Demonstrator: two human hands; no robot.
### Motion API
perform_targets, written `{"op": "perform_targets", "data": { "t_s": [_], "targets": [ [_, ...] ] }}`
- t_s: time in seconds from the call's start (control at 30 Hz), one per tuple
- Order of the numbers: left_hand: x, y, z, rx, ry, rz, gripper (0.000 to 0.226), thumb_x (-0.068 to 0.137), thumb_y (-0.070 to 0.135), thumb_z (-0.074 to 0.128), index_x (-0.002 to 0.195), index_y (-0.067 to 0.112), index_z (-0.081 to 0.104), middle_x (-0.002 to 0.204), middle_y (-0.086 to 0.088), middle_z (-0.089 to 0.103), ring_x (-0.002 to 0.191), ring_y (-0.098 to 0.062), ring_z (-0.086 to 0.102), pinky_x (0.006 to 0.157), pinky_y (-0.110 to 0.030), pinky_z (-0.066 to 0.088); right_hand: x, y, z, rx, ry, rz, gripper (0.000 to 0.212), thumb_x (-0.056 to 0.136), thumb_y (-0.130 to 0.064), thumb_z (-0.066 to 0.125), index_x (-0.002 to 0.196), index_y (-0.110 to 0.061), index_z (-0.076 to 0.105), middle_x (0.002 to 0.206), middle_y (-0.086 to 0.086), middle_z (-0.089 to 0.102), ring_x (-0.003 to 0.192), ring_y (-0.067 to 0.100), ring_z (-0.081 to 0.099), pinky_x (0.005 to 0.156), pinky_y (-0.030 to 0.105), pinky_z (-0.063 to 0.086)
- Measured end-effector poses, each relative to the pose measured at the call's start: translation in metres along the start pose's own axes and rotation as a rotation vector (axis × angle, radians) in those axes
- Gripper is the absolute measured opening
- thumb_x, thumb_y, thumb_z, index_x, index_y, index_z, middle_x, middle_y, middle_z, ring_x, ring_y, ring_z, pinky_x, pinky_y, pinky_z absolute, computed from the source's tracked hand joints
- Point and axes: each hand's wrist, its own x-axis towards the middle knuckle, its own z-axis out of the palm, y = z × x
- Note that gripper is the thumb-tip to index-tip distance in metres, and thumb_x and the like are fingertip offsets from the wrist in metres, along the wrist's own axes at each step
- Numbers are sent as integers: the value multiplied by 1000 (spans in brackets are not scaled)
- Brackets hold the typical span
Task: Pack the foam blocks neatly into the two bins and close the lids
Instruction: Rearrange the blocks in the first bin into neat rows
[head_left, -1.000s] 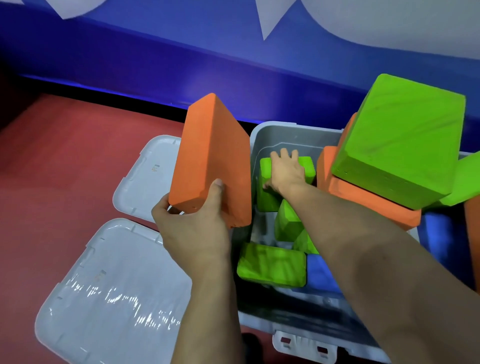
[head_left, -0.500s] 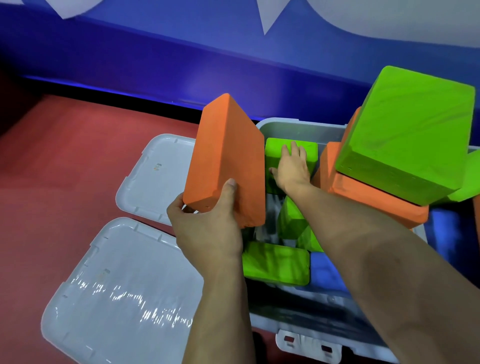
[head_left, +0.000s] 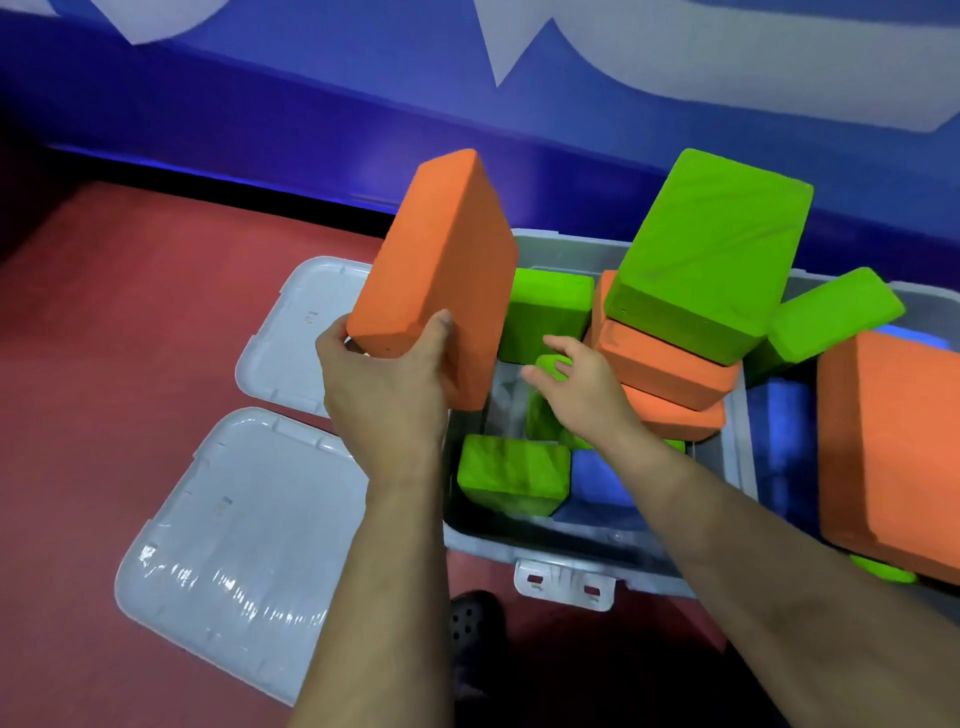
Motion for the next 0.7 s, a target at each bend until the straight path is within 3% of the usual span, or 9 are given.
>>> {"op": "perform_targets", "data": {
  "t_s": [0.07, 0.17, 0.27, 0.4, 0.5, 0.63, 0.7],
  "targets": [
    [-7, 7, -6, 145, 22, 62, 83, 66, 53, 85, 136, 26, 51, 117, 12, 65, 106, -15, 66, 88, -37, 53, -25, 5, -18, 49, -21, 65, 55, 89, -27, 76, 138, -12, 56, 136, 9, 61, 117, 23, 61, 103, 44, 49],
    [-19, 12, -13, 229, -3, 143, 81, 65, 54, 83, 136, 29, 50, 120, 14, 64, 110, -16, 64, 89, -41, 54, -51, 26, -39, -35, -58, 118, 59, 85, -33, 78, 137, -13, 58, 132, 10, 64, 117, 25, 62, 104, 46, 48],
    [-28, 10, -12, 272, -49, 222, 81, 62, 57, 80, 133, 30, 54, 121, 13, 64, 113, -20, 61, 86, -43, 55, -62, 44, -45, -210, -163, 133, 67, 84, -36, 80, 142, -13, 54, 141, 9, 58, 130, 25, 54, 109, 42, 44],
    [-25, 8, -6, 312, -99, 280, 79, 62, 56, 82, 132, 31, 56, 120, 12, 63, 114, -21, 59, 86, -42, 54, -62, 69, -43, -470, -235, 148, 78, 76, -43, 85, 142, -18, 52, 141, 5, 58, 128, 26, 54, 102, 36, 46],
    [-19, 6, -4, 304, -115, 284, 78, 61, 57, 82, 130, 32, 56, 118, 13, 63, 114, -21, 60, 88, -43, 54, -67, 95, -39, -680, -290, 177, 93, 69, -52, 86, 146, -22, 44, 144, 2, 48, 131, 26, 45, 107, 40, 41],
    [-17, 3, -3, 320, -105, 261, 76, 63, 56, 84, 129, 32, 55, 117, 14, 62, 115, -22, 59, 92, -45, 53, -74, 120, -38, -753, -207, 125, 95, 65, -55, 86, 144, -28, 42, 138, -2, 40, 132, 23, 37, 111, 41, 34],
    [-17, 2, -3, 318, -111, 261, 78, 63, 56, 85, 131, 32, 55, 119, 12, 63, 115, -22, 59, 93, -45, 53, -74, 128, -38, -636, -134, 186, 95, 62, -58, 87, 139, -22, 45, 134, 1, 38, 130, 26, 37, 111, 40, 35]
  ]
}}
